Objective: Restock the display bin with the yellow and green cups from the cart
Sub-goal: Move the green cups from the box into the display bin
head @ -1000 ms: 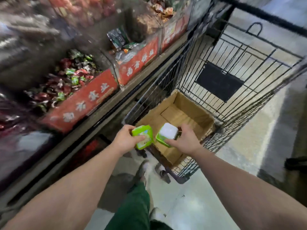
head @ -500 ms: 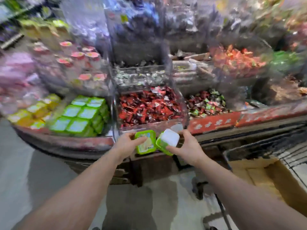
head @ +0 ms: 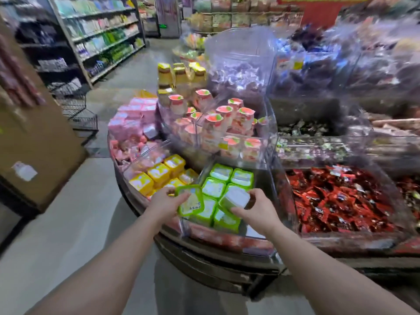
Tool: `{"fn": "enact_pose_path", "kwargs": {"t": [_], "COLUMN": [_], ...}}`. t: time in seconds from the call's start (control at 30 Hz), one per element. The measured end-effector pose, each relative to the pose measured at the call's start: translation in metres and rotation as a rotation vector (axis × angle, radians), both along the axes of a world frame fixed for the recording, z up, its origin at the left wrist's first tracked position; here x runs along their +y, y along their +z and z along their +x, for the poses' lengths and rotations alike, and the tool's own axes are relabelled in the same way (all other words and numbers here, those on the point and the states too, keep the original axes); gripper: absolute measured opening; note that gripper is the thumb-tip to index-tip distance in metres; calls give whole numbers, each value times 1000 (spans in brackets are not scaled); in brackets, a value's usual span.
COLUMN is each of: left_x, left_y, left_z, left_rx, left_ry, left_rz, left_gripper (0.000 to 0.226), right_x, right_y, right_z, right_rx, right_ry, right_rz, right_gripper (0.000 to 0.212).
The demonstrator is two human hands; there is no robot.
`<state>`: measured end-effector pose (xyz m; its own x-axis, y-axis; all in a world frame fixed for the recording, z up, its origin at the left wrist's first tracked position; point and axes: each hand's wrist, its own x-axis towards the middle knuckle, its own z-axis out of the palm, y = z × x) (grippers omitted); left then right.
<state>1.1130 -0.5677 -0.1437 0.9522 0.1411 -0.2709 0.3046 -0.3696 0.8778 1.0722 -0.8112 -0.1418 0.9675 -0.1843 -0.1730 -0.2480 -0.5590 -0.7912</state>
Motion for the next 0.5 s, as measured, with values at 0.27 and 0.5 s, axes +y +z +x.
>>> {"fn": "enact_pose_path", "kwargs": {"t": [0.27,0.5], "left_x": [-31,-43], "left_y": [-20,-2], "left_z": [56,88], "left_rx": [-5,-33], "left_ry": [-102,-66], "left_rz": [-4,-70], "left_gripper": [66,25], "right_x": [-27,-27], "right_y": [-19,-22], "right_z": [61,117], "right_rx": [45,172], "right_ry": [-10,-96], "right_rz": [-108,-53], "right_gripper": [51,61]}}
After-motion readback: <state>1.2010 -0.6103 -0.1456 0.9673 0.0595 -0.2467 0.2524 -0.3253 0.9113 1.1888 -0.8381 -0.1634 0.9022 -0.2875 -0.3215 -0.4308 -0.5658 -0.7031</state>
